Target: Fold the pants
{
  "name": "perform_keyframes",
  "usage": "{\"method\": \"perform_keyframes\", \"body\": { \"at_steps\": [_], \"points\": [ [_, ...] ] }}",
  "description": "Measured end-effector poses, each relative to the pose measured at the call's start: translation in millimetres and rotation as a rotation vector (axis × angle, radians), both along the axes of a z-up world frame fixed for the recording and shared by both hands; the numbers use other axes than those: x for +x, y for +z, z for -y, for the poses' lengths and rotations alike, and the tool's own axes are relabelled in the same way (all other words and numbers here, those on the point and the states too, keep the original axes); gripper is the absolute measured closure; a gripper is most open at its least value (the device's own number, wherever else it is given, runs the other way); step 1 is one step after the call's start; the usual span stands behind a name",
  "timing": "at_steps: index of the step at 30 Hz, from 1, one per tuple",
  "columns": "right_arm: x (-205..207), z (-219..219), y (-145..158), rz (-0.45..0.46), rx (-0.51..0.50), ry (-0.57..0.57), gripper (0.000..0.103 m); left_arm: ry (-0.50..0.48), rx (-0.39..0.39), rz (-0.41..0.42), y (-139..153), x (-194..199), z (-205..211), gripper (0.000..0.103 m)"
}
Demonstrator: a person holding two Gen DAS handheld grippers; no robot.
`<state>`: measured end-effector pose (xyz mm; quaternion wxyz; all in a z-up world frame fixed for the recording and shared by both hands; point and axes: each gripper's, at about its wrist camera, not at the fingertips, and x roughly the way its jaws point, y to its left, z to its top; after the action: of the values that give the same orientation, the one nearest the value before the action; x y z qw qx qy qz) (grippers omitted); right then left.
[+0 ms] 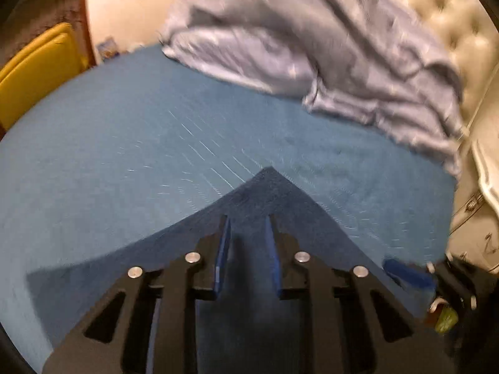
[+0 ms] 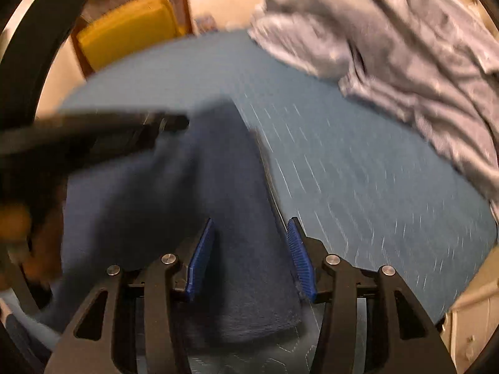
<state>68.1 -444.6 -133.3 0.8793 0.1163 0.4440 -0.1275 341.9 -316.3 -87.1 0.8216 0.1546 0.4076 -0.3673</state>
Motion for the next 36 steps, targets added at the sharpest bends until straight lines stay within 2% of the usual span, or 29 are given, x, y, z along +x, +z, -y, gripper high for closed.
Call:
{"method": "perform_keyframes", "body": {
  "at_steps": [3, 5, 8, 10, 11, 12, 14, 15, 16, 17, 18, 20, 22, 24, 26, 28, 30, 31, 36],
  "points": [
    [0, 2, -12, -0.015, 0.003, 0.002, 0.055, 0.007, 0.042, 0.010, -27, -4, 27, 0.081],
    [2, 2, -13, -0.028, -0.003, 0.003, 0.055, 0.022, 0.047, -0.003, -31, 2, 32, 0.081],
    [2, 2, -16, -0.036, 0.005, 0.005, 0.055, 0.052, 0.007, -0.036, -24, 6, 24, 0.081],
    [0, 2, -17, -0.032, 0.019, 0.019, 0.055, 0.115, -0.060, -0.012, 0, 2, 7, 0.080],
    [2, 5, -18, -0.029, 0.023, 0.019, 0.055, 0.144, -0.077, -0.002, 10, -1, -5, 0.077],
    [4, 7, -19, -0.026, 0.028, 0.017, 0.055, 0.187, -0.074, -0.001, 13, -3, -15, 0.067],
    [2, 5, -18, -0.026, 0.024, 0.018, 0.055, 0.265, -0.058, -0.015, 13, -11, -41, 0.067],
    [3, 3, -17, -0.028, 0.013, 0.018, 0.055, 0.297, -0.024, 0.010, 7, -18, -50, 0.067],
    [3, 1, -17, -0.032, -0.001, 0.018, 0.055, 0.304, 0.022, 0.011, -2, -20, -51, 0.066],
    [3, 0, -17, -0.036, -0.010, 0.017, 0.055, 0.293, 0.087, -0.054, -22, -15, -50, 0.063],
    [4, -1, -18, -0.041, -0.012, 0.016, 0.055, 0.285, 0.115, -0.095, -32, -13, -50, 0.062],
    [5, -3, -18, -0.051, -0.018, 0.016, 0.054, 0.290, 0.084, -0.057, -26, -17, -60, 0.058],
    [4, -4, -18, -0.058, -0.022, 0.012, 0.054, 0.300, 0.078, 0.018, -10, -30, -71, 0.038],
    [3, -6, -16, -0.061, -0.029, 0.008, 0.053, 0.310, 0.061, 0.045, 1, -45, -91, 0.038],
    [0, -9, -9, -0.056, -0.031, 0.005, 0.052, 0.337, 0.036, 0.028, 6, -58, -114, 0.038],
    [-2, -14, 4, -0.013, -0.030, 0.019, 0.048, 0.382, 0.006, 0.009, 9, -78, -143, 0.038],
    [0, -24, 16, 0.031, -0.054, 0.050, 0.039, 0.393, -0.011, 0.006, 11, -93, -160, 0.038],
    [2, -30, 19, 0.044, -0.068, 0.072, 0.039, 0.396, -0.014, -0.001, 9, -104, -168, 0.038],
    [10, -41, 7, -0.019, -0.118, 0.100, 0.039, 0.378, 0.035, -0.055, -15, -135, -185, 0.039]
  ]
}}
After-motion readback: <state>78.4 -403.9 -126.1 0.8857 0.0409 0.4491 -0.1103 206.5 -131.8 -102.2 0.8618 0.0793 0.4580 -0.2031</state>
